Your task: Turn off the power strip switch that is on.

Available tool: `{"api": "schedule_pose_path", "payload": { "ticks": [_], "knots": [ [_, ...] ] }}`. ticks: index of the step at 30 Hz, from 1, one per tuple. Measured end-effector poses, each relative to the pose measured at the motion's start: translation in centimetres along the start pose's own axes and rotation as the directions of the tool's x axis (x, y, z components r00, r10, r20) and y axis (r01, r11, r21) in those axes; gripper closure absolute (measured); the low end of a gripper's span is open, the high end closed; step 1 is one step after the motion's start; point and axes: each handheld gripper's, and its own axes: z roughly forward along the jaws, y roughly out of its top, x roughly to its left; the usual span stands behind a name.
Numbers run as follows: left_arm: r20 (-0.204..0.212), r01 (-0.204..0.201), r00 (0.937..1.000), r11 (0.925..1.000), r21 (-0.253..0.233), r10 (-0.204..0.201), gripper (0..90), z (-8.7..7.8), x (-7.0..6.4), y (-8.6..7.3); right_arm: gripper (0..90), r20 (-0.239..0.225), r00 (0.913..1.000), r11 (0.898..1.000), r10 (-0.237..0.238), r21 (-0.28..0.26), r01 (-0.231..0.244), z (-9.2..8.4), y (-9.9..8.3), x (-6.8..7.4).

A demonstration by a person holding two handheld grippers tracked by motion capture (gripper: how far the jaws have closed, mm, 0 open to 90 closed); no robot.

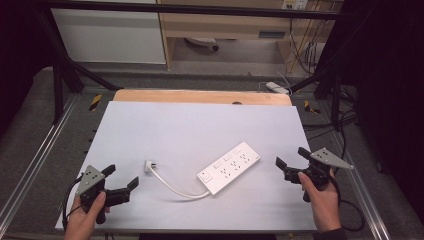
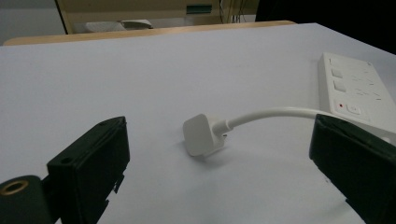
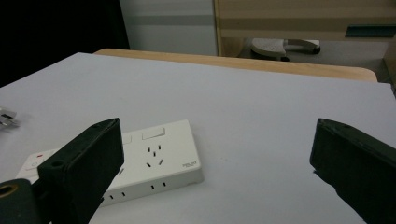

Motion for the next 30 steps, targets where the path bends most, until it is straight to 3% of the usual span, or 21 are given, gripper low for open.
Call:
{"api": "schedule_pose_path", "payload": {
  "ticks": [5,16,20,27,28,30],
  "knots": [
    [0.003,-0.003,1.0,1.0,0.005,0.003,5.2,0.0,-0.1,0.0,2.9,0.024,0.9996,1.0,-0.012,-0.007,0.012,0.5,0.6,0.4],
    [0.004,-0.012,0.9999,0.9999,0.012,0.012,5.2,0.0,-0.1,0.0,10.9,-0.011,0.9999,1.0,-0.008,-0.022,0.008,1.4,2.1,1.0],
    [0.004,-0.012,0.9999,0.9999,0.012,0.012,5.2,0.0,-0.1,-0.1,20.6,-0.021,0.9997,0.999,-0.011,-0.034,0.01,1.7,2.5,1.3],
    [0.004,-0.014,0.9999,0.9998,0.013,0.014,5.2,0.0,-0.1,-0.1,46.4,-0.027,0.9981,0.997,-0.055,-0.057,0.053,2.0,3.4,2.0],
    [0.004,-0.014,0.9999,0.9998,0.013,0.014,5.2,0.0,-0.1,-0.1,46.4,-0.027,0.9981,0.997,-0.055,-0.057,0.053,2.0,3.4,2.0],
    [0.003,-0.013,0.9999,0.9998,0.014,0.013,5.2,0.1,-0.1,-0.1,57.2,-0.032,0.9971,0.996,-0.069,-0.062,0.067,2.2,3.7,2.1]
  ]
}}
